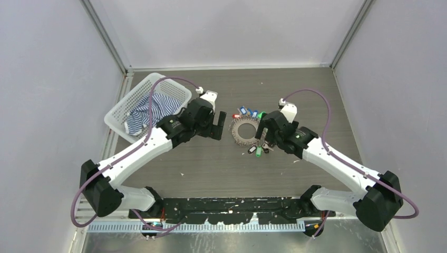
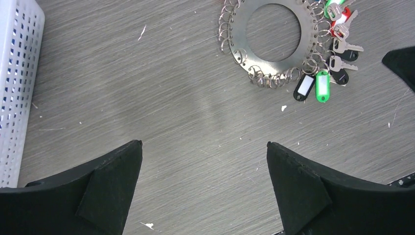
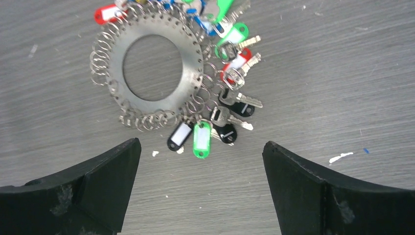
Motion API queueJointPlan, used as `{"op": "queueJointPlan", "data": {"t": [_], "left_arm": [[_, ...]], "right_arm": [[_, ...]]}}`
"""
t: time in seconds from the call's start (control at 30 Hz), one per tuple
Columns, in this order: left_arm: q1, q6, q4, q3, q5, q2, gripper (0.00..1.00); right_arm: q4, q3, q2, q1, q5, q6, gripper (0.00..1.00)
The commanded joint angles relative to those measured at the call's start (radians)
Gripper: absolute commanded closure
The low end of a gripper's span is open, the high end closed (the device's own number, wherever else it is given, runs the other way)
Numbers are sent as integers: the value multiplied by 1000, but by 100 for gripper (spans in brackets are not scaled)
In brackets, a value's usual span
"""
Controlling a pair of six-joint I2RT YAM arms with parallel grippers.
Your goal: Remove the keys from the keyring
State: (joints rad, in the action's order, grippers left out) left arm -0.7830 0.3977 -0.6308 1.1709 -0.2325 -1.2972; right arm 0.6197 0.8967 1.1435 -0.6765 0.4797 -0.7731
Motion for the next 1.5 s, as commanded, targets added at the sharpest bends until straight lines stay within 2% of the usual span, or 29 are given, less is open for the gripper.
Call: {"op": "queueJointPlan", "data": {"t": [0.0,0.07,0.17,0.3,0.37,0.47,0.63,0.77,0.93,1.07,1.23,1.37,1.47], "left_arm": [[7,-39,-16,64,11,-46,0],[8,-54,25,42,40,-55,0],[10,-72,87,38,77,-104,0],[10,-83,139,114,155,-248,2],[10,-84,179,157,194,-318,3],[10,-91,228,247,219,-442,3],[10,-76,237,411,314,-668,10],[9,-57,275,423,356,-748,19],[8,-41,307,378,345,-803,29],[5,-27,271,318,282,-793,42],[-22,7,229,148,167,-676,53],[-31,77,229,2,144,-576,56],[-36,121,236,-48,155,-538,56]], "right_arm": [[-41,-59,-8,1,-24,-13,3],[-69,-76,16,1,-49,-27,10],[-94,-69,71,1,-53,-50,28],[-152,-79,154,1,-47,-70,61],[-193,-95,192,8,-73,-69,67],[-245,-115,235,11,-108,-74,68],[-308,-153,275,35,-161,-93,69],[-375,-194,319,72,-227,-109,69],[-393,-217,369,132,-258,-112,69],[-353,-198,381,169,-248,-81,69],[-309,-144,379,197,-225,3,66],[-241,-57,380,196,-204,99,58],[-144,-1,349,176,-216,144,55]]}}
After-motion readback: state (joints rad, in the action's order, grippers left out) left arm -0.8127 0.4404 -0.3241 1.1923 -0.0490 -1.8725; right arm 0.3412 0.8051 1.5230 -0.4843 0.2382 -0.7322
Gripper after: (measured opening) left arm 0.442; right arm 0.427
